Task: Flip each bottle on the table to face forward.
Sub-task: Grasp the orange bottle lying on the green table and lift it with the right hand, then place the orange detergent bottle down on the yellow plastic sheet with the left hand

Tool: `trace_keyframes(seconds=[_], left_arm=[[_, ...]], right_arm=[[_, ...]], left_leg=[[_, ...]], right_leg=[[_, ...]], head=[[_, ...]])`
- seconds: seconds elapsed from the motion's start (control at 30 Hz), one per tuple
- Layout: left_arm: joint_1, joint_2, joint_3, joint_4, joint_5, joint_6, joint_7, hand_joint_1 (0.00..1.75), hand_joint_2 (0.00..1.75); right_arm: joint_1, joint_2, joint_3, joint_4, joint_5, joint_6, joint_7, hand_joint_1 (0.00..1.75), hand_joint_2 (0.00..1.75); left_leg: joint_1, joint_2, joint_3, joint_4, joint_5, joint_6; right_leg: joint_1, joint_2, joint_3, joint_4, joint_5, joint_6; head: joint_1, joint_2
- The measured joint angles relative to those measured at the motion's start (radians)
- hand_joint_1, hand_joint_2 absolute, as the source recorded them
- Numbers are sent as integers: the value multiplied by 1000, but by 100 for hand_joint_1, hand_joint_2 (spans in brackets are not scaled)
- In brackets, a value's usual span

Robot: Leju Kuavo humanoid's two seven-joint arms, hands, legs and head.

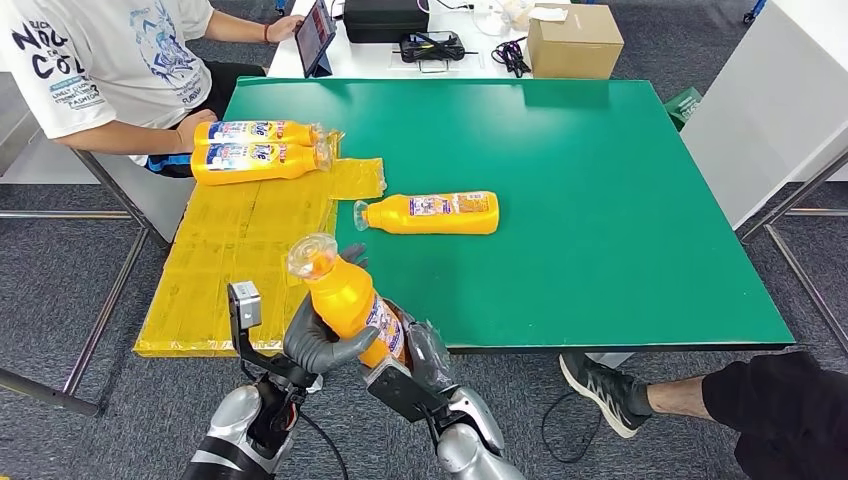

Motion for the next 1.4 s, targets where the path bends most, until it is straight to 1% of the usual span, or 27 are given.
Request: trace_keyframes(seconds=[0.2, 0.33, 0.5, 0.73, 0.77, 0.8, 0.87, 0.9, 0.93, 1.1, 1.3, 1.4], left_arm=[[-19, 6, 6, 38, -26, 19, 1, 1, 175], [-23, 10, 16, 67, -30, 14, -7, 174, 175], [-21, 13, 24, 73, -32, -2, -17, 175, 175], [-18, 15, 31, 73, -40, 0, -24, 175, 175], [-18, 16, 33, 73, -40, 1, -26, 175, 175], [-18, 16, 35, 73, -40, 1, -27, 175, 175], [-19, 16, 40, 73, -37, 0, -27, 175, 175], [-20, 16, 42, 73, -35, 0, -27, 175, 175], [-21, 16, 44, 73, -32, 0, -27, 175, 175], [-27, 18, 56, 68, -23, 3, -24, 175, 175], [-43, 23, 72, 61, -19, 7, -23, 175, 175], [-45, 24, 75, 60, -19, 8, -23, 175, 175]], right_arm=[[-21, 17, 32, 65, 7, 14, 11, 175, 175], [-40, 26, 46, 122, -1, 12, 10, 175, 175], [-57, 27, 58, 155, -12, 12, 10, 175, 175], [-64, 28, 65, 175, -16, 13, 11, 175, 175], [-64, 29, 66, 177, -16, 12, 11, 171, 175], [-65, 30, 66, 178, -16, 11, 12, 154, 175], [-68, 30, 67, 180, -14, 10, 12, 67, 175], [-69, 31, 67, 180, -13, 7, 13, 27, 175], [-69, 31, 67, 181, -10, 1, 15, 0, 175], [-69, 35, 69, 181, 11, -51, 36, 0, 175], [-67, 35, 69, 183, 18, -59, 47, 0, 175], [-67, 35, 69, 183, 18, -60, 47, 0, 44]], left_leg=[[0, 0, 0, 0, 0, 0], [0, 0, 0, 0, 0, 0], [0, 0, 0, 0, 0, 0], [0, 0, 0, 0, 0, 0], [0, 0, 0, 0, 0, 0], [0, 0, 0, 0, 0, 0], [0, 0, 0, 0, 0, 0], [0, 0, 0, 0, 0, 0], [0, 0, 0, 0, 0, 0], [0, 0, 0, 0, 0, 0], [0, 0, 0, 0, 0, 0], [0, 0, 0, 0, 0, 0]], right_leg=[[0, 0, 0, 0, 0, 0], [0, 0, 0, 0, 0, 0], [0, 0, 0, 0, 0, 0], [0, 1, 0, 0, 0, 0], [0, 1, 0, 0, 0, 0], [0, 1, 0, 0, 0, 0], [0, 1, 0, 0, 0, 0], [0, 1, 0, 0, 0, 0], [0, 1, 0, 0, 0, 0], [0, 1, 0, 0, 0, 0], [0, 1, 0, 0, 0, 0], [0, 1, 0, 0, 0, 0]], head=[[0, 0], [0, 0], [0, 0], [0, 0], [0, 0], [0, 0], [0, 0], [0, 0], [0, 0], [0, 0], [0, 0], [0, 0]])
